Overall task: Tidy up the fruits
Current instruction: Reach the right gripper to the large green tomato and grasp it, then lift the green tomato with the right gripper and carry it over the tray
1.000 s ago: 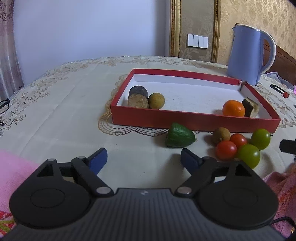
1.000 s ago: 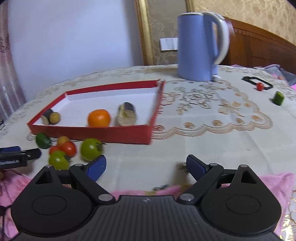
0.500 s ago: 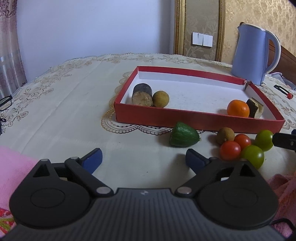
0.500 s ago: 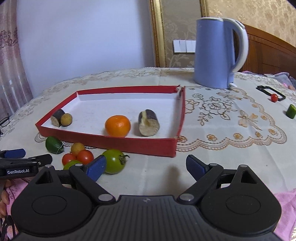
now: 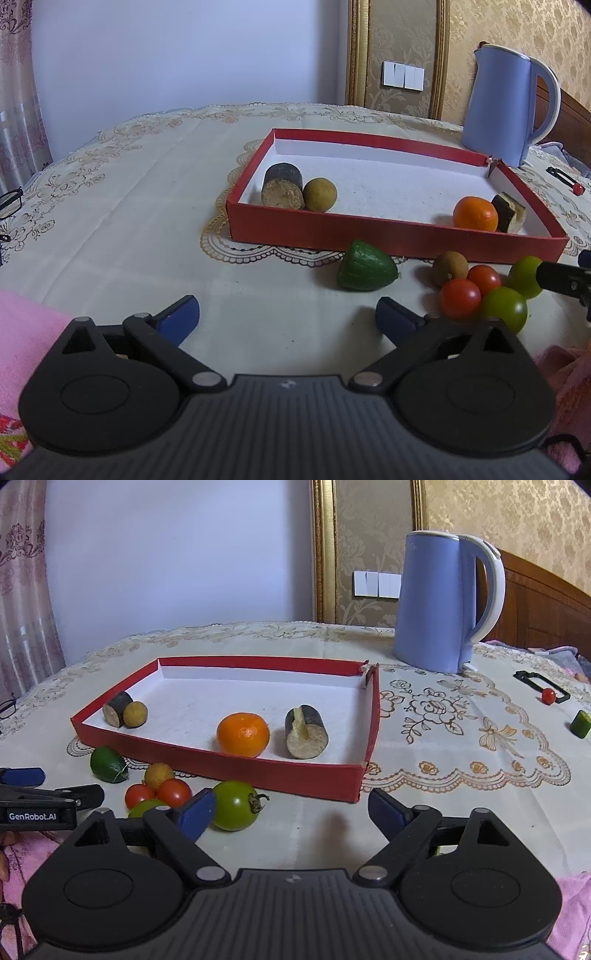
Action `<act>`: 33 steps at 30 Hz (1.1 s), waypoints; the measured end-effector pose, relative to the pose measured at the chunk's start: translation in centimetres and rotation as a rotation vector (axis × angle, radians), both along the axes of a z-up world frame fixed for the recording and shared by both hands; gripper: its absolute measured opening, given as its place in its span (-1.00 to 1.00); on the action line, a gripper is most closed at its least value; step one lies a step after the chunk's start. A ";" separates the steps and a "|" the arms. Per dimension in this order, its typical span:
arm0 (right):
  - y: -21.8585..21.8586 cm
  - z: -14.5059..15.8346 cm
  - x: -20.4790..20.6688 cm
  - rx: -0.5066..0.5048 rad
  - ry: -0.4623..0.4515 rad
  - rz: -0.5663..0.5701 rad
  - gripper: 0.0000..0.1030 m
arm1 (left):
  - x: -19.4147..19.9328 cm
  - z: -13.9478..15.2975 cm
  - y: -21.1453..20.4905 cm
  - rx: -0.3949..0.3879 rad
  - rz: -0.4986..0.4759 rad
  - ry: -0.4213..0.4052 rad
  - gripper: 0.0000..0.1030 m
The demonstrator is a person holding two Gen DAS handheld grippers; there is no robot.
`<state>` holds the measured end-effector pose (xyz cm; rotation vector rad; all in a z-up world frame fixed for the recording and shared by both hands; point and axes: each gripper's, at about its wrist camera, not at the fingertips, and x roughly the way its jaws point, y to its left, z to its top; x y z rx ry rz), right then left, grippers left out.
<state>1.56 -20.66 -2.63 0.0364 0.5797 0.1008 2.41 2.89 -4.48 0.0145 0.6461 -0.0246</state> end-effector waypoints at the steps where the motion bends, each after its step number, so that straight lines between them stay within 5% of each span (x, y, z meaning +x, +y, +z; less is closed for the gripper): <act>1: 0.1 0.0 0.1 0.000 0.003 0.003 0.74 | 0.0 0.0 0.0 0.000 -0.002 0.002 1.00; 6: 1.2 0.0 0.2 -0.010 0.002 0.022 0.73 | 0.0 -0.1 -0.1 0.000 -0.002 0.002 1.00; 10: 2.5 -0.1 0.3 -0.067 -0.023 0.018 0.32 | -0.1 -0.1 0.0 -0.003 -0.003 0.001 1.00; 14: 3.6 -0.3 0.6 -0.079 -0.007 0.054 0.23 | 0.0 -0.1 0.0 -0.002 -0.003 0.002 1.00; 20: 4.2 -1.3 0.6 -0.079 0.018 0.070 -0.31 | 0.0 -0.1 0.0 -0.002 -0.004 0.002 1.00; 33: 3.5 0.1 -1.3 -0.133 -0.060 0.048 -0.32 | 0.0 -0.1 0.0 -0.002 -0.004 0.002 1.00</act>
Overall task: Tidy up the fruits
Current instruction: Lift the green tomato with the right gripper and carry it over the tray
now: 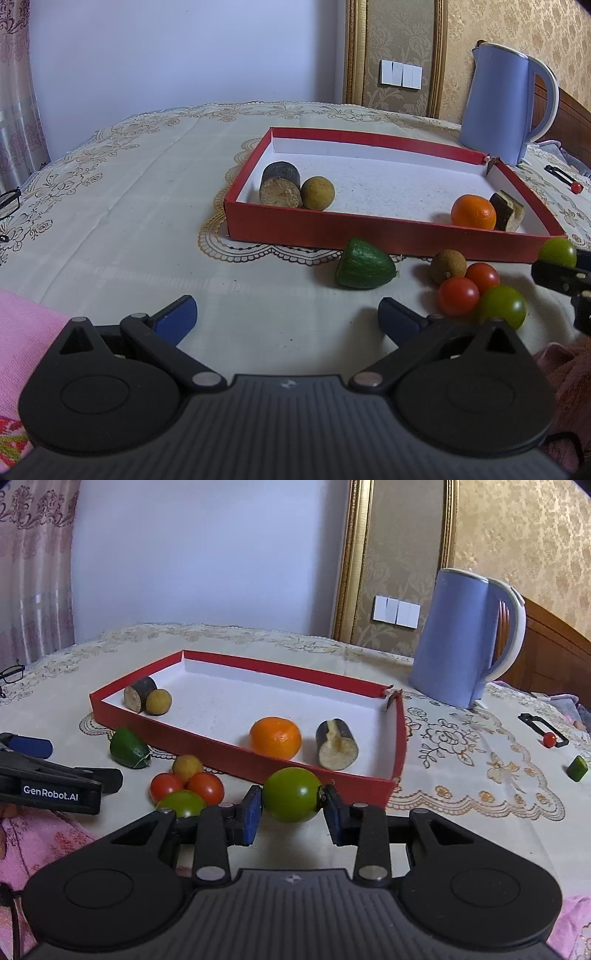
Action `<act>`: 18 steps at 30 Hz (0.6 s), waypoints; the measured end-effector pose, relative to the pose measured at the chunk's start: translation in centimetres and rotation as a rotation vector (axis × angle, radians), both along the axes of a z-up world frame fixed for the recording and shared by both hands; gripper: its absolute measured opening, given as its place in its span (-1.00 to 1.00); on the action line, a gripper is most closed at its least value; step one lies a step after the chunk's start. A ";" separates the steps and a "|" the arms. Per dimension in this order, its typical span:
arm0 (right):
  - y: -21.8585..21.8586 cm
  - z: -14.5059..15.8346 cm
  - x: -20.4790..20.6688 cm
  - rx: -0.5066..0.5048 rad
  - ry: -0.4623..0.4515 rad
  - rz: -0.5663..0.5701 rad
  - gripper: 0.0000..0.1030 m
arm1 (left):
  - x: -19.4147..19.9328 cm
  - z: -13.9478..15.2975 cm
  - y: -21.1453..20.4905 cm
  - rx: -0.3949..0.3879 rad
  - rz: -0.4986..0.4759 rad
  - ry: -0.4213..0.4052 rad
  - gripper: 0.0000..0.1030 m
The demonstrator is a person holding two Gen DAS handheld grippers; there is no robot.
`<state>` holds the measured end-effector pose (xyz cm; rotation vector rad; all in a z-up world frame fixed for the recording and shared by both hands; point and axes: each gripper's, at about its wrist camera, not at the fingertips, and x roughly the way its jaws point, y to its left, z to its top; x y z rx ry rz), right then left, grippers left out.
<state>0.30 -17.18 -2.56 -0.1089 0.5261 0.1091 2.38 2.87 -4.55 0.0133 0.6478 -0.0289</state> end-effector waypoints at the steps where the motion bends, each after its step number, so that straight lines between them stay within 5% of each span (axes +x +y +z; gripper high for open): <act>1: -0.2 0.1 0.0 0.002 0.001 -0.004 -0.32 | 0.0 0.0 0.0 0.000 0.000 0.000 1.00; 18: -3.7 2.2 2.5 0.029 -0.039 -0.083 -0.32 | 0.0 0.0 0.0 0.000 0.000 0.000 1.00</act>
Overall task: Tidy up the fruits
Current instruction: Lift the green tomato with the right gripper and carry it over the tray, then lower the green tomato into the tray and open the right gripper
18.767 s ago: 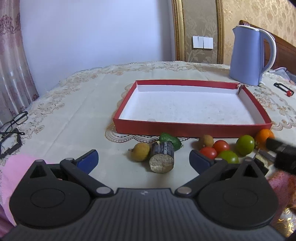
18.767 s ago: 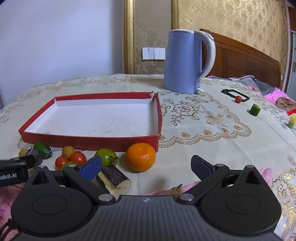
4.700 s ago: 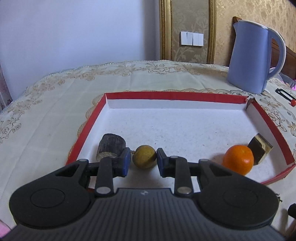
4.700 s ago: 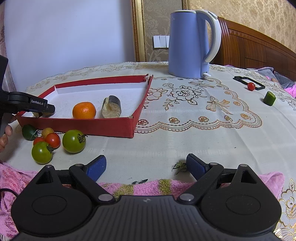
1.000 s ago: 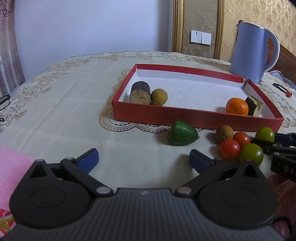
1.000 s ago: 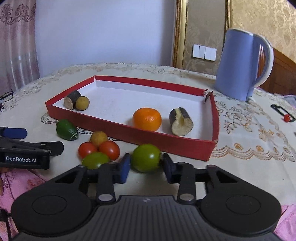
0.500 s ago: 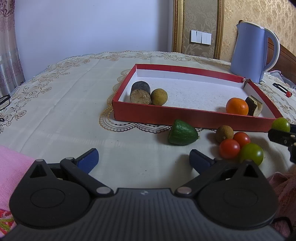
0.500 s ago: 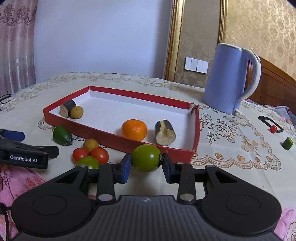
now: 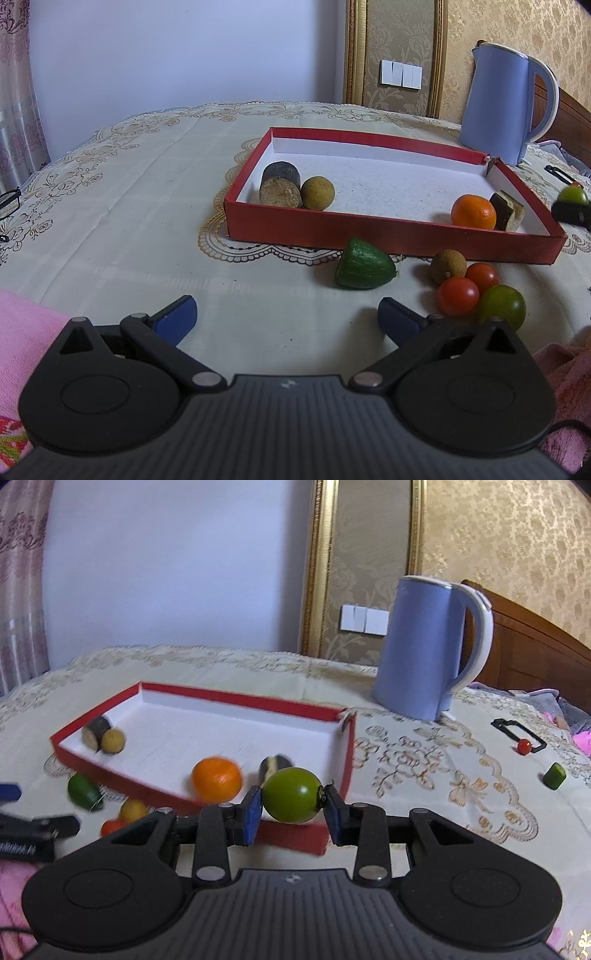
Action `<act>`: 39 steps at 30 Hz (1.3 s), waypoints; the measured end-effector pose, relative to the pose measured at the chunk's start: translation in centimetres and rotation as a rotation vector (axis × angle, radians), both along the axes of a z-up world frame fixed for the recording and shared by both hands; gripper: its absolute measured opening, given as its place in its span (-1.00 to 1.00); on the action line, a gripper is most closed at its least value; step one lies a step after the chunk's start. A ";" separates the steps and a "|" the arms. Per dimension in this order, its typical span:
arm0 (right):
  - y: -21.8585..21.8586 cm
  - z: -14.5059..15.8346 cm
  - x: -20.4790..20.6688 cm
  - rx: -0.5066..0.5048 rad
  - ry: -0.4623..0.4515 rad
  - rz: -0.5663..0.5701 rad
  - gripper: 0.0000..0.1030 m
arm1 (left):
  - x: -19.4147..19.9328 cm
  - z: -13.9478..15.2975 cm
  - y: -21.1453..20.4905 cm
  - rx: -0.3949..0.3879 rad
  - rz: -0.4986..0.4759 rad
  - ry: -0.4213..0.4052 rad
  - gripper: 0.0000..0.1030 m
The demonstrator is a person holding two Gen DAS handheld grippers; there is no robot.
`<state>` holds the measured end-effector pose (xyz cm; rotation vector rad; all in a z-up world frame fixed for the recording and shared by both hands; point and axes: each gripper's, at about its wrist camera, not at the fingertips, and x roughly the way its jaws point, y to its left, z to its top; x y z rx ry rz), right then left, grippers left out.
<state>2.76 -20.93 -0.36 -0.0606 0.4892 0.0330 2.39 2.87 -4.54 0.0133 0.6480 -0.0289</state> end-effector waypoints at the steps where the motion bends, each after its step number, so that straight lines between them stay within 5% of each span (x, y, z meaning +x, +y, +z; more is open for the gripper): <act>1: -0.1 0.1 0.4 -0.002 -0.005 -0.010 -0.32 | 0.0 0.0 0.0 0.000 0.000 0.000 1.00; 31: -1.0 -2.1 12.1 0.018 0.170 -0.079 -0.31 | 0.0 0.0 0.0 0.000 0.000 0.000 1.00; 36: -1.9 -1.2 10.6 0.075 0.156 -0.072 -0.17 | 0.0 0.0 0.0 0.000 0.000 0.000 1.00; 39: -2.1 -0.3 7.8 0.082 0.103 -0.060 0.17 | 0.0 0.0 0.0 0.000 0.000 0.000 1.00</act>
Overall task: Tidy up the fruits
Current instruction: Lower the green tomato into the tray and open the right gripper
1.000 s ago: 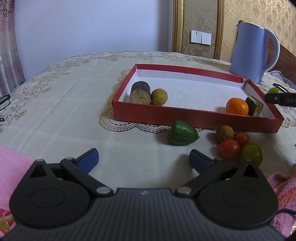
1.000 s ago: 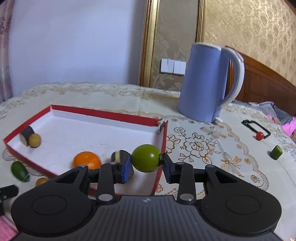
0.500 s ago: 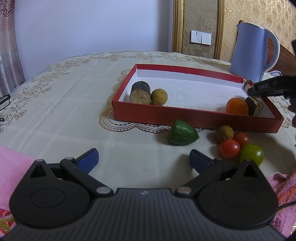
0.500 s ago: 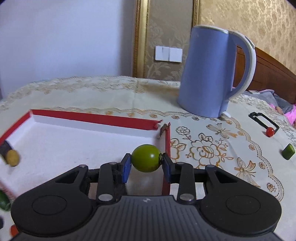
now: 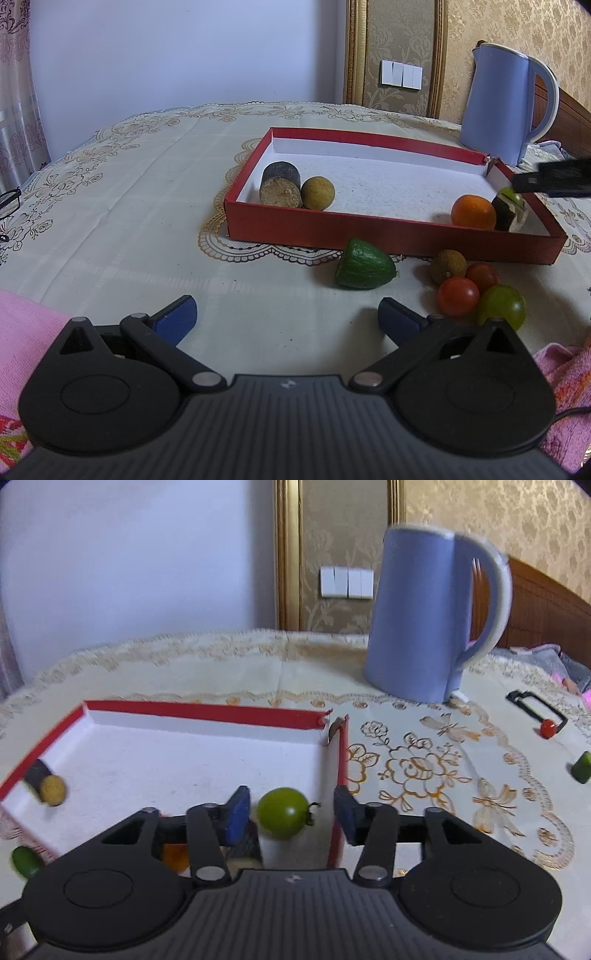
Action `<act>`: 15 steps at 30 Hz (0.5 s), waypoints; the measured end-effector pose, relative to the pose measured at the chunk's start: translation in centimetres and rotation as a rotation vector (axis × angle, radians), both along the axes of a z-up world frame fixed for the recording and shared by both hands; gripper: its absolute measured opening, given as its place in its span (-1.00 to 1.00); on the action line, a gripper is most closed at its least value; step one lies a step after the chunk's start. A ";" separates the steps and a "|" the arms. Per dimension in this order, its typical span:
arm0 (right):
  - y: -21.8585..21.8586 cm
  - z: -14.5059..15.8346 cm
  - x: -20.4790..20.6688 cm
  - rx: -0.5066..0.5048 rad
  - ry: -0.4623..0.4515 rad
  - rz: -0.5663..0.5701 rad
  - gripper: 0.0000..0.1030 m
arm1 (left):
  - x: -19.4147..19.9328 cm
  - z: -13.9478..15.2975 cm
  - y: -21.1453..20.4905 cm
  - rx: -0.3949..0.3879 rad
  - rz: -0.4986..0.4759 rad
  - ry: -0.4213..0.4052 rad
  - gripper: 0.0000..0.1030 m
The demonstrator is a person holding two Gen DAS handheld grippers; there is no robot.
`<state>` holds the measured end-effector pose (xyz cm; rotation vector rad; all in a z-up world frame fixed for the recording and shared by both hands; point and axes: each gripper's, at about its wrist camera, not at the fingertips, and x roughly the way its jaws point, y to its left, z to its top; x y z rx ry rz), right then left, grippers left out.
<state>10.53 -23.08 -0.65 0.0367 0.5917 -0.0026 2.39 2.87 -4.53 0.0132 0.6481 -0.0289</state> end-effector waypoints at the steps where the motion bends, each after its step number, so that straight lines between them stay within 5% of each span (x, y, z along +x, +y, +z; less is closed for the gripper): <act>1: 0.0 0.2 -1.0 -0.007 -0.018 -0.003 0.34 | 0.0 0.0 0.0 0.000 0.000 0.000 1.00; 8: -2.0 -0.3 -8.9 -0.001 -0.095 0.000 0.36 | 0.0 0.0 0.0 0.001 0.000 0.000 1.00; 15: -1.9 -2.7 -10.4 -0.100 -0.046 0.030 0.36 | 0.0 0.0 0.1 0.001 0.001 0.000 1.00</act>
